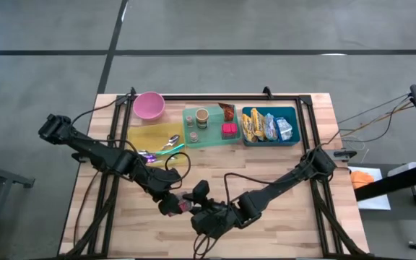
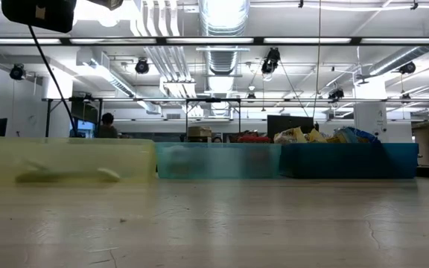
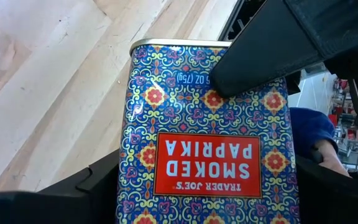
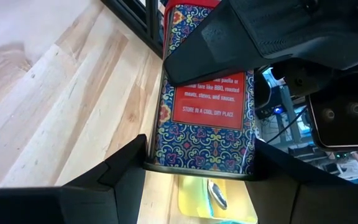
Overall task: Pick & Place Food Item
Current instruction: Put the red seasoning can into the green bin
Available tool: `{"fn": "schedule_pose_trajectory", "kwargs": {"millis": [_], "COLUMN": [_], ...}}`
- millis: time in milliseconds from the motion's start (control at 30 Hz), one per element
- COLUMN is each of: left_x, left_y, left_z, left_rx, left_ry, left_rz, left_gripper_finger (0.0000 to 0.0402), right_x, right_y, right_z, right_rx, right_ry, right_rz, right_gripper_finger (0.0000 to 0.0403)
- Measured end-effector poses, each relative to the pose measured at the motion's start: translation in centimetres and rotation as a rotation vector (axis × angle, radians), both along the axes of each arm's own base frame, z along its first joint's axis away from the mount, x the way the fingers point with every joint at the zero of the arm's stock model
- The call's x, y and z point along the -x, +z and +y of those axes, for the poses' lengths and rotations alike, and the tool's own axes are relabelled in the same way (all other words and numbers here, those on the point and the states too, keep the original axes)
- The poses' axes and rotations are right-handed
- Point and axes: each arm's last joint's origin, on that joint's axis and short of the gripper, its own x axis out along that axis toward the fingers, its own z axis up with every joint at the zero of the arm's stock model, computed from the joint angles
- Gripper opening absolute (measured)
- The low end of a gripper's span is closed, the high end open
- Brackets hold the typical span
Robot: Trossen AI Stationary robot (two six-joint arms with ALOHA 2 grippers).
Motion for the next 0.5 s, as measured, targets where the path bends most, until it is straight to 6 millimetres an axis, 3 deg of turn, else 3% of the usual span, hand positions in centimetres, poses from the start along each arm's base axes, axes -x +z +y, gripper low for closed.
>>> {"fn": "schedule_pose_trajectory", "kwargs": {"millis": [500], "left_x": [-0.01], "left_y": [0.0], "left_z": [0.01], "left_rx": [-0.011], "left_ry": [-0.009], "left_rz": [-0.01], "left_gripper_finger": [0.0313], "right_x": [-0.01], "right_y": [0.01], "right_z": [0.0], "right_rx": [-0.001], "right_ry": [0.001], "right_rz": [-0.001], "right_gripper_finger": [0.0216]}}
